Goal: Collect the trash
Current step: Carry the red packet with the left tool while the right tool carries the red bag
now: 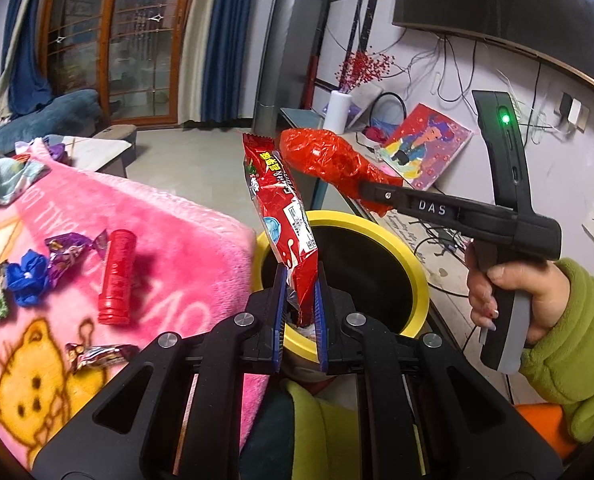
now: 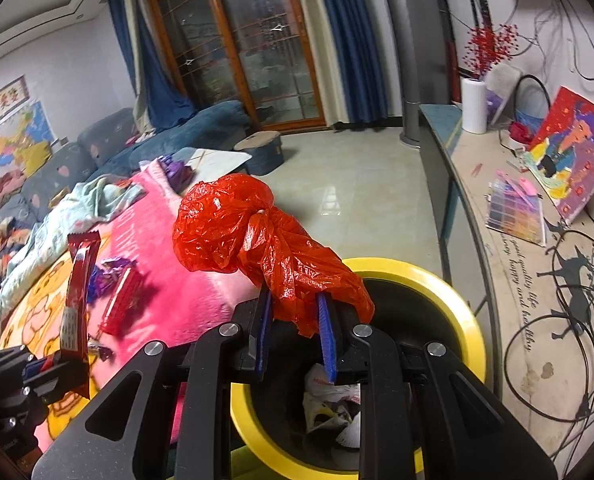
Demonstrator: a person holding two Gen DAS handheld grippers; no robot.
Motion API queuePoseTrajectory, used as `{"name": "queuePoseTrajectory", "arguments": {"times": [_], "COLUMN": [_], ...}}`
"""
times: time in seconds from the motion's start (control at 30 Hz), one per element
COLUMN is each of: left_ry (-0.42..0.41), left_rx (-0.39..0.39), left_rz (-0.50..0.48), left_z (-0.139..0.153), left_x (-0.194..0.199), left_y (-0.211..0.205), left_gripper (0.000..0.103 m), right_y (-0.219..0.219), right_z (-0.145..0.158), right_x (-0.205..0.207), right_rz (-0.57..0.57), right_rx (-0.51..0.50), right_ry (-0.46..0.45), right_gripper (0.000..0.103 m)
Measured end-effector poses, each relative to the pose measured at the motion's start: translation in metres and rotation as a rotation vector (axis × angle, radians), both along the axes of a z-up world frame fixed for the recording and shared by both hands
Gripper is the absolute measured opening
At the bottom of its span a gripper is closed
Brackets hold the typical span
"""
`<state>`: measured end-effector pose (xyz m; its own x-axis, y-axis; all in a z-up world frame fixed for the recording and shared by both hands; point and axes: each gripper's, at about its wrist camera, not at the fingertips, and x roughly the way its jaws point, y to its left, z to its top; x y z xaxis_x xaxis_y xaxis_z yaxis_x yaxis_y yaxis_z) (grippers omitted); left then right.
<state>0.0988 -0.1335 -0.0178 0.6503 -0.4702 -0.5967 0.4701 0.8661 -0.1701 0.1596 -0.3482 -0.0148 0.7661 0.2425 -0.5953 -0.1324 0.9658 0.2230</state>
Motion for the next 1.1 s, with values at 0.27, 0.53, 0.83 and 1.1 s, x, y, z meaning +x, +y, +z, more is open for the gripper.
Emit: {"name": "queuePoseTrajectory", "arguments": {"times": [0.27,0.53,0.83,1.1], "left_ry": [0.011,0.027,0.07,0.092], "left_rx": [0.02,0.039,0.058,0.071], "left_rz": [-0.04,-0.074,-0.108,-0.117], "left_z": [-0.011,-0.024,-0.045,-0.058], "left_x": [0.006,0.015,0.032,0.048], "left_y": [-0.02,-0.038,-0.057,-0.07], "left_gripper": [0.008,0.008,0.008,0.008], "right_y": [-0.023,-0.04,-0.055,-0.063], "right_z": [-0.008,-0.018,-0.034,-0.048], "right_x": [0.002,0.007,0.014,0.02], "right_rz": [-0.063,-0.118,-0.163,-0.175], "right_rx": [0.006,0.016,0.025,0.049], "right_ry": [0.023,0.054,0.096,0.135], "right_gripper": [0.02,0.02,0.02,0.022]}}
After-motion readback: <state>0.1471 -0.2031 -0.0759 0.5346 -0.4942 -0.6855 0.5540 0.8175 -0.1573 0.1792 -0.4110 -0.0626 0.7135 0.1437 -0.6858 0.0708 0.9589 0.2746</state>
